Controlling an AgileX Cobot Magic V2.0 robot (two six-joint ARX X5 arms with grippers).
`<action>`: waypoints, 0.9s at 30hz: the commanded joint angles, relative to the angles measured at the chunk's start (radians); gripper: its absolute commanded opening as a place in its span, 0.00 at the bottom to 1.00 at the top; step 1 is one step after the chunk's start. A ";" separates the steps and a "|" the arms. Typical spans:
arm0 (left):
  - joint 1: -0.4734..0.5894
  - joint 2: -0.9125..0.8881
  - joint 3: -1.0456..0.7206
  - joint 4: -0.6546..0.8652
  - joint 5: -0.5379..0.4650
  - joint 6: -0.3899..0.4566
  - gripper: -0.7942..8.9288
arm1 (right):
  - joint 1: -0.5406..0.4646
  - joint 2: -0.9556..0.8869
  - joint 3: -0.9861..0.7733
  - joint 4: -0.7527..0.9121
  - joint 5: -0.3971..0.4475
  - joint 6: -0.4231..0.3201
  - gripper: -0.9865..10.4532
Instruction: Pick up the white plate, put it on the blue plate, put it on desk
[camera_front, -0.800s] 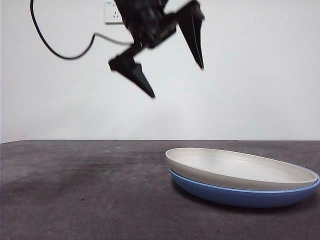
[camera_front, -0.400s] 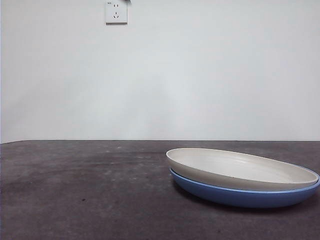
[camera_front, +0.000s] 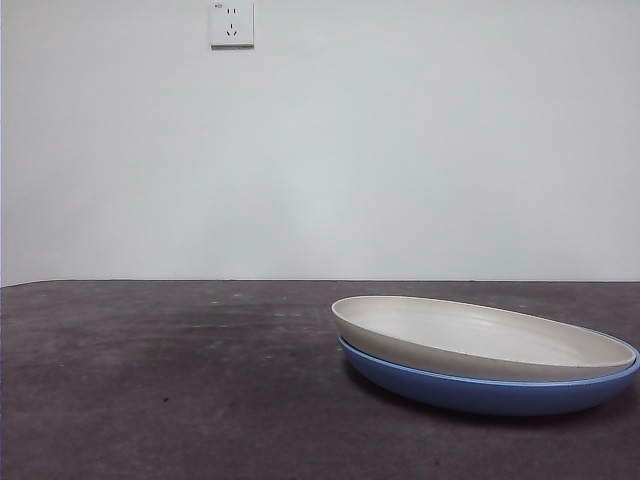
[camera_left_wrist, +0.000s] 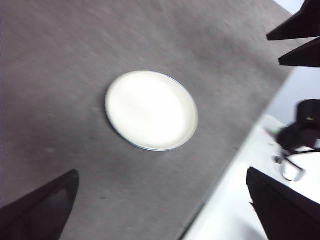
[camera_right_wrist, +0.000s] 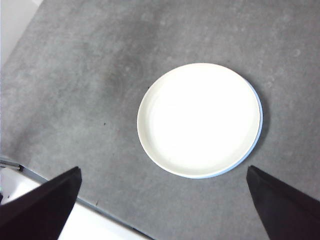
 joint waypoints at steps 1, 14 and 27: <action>0.003 -0.120 -0.109 0.063 -0.027 0.020 0.73 | 0.004 0.024 0.020 -0.021 0.000 -0.005 0.63; 0.006 -0.407 -0.408 0.212 -0.027 -0.007 0.73 | 0.001 0.093 0.019 -0.038 0.003 -0.024 0.63; 0.006 -0.412 -0.407 0.226 -0.027 -0.007 0.73 | -0.111 0.261 0.018 -0.018 -0.016 -0.085 0.63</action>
